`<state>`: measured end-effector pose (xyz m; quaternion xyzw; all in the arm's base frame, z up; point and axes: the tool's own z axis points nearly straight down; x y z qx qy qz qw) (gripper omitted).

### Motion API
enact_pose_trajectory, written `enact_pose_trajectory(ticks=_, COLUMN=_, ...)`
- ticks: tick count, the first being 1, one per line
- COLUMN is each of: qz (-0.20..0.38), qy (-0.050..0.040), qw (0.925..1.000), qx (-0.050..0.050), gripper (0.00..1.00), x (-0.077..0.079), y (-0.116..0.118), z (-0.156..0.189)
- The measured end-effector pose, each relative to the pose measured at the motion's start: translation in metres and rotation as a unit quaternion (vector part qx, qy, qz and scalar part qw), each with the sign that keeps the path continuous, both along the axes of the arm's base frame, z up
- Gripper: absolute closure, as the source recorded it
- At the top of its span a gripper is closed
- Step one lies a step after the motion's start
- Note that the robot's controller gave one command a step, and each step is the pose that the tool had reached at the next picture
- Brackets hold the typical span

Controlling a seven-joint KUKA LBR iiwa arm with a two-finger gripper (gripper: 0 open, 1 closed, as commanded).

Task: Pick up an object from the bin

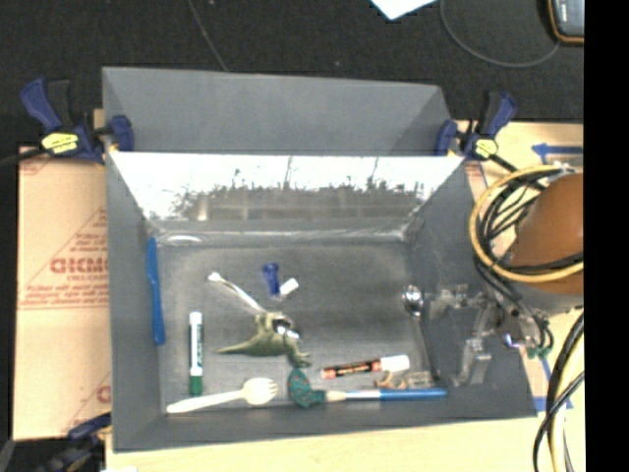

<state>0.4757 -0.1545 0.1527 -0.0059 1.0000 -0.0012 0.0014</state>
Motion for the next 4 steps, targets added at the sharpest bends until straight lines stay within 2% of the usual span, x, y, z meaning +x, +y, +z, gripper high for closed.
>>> enact_pose_trajectory(ticks=1, qz=0.000, qy=0.0000, qw=1.0000, qx=0.000, gripper=1.00, x=0.000, y=0.000, z=0.000)
enact_pose_trajectory(ticks=2, qz=-0.001, qy=0.0001, qw=1.0000, qx=0.000, gripper=1.00, x=0.000, y=0.000, z=0.000)
enact_pose_trajectory(ticks=3, qz=0.013, qy=-0.0012, qw=0.9999, qx=0.000, gripper=1.00, x=-0.001, y=0.042, z=-0.027)
enact_pose_trajectory(ticks=4, qz=0.013, qy=-0.0024, qw=0.9999, qx=0.000, gripper=1.00, x=0.010, y=0.041, z=-0.030)
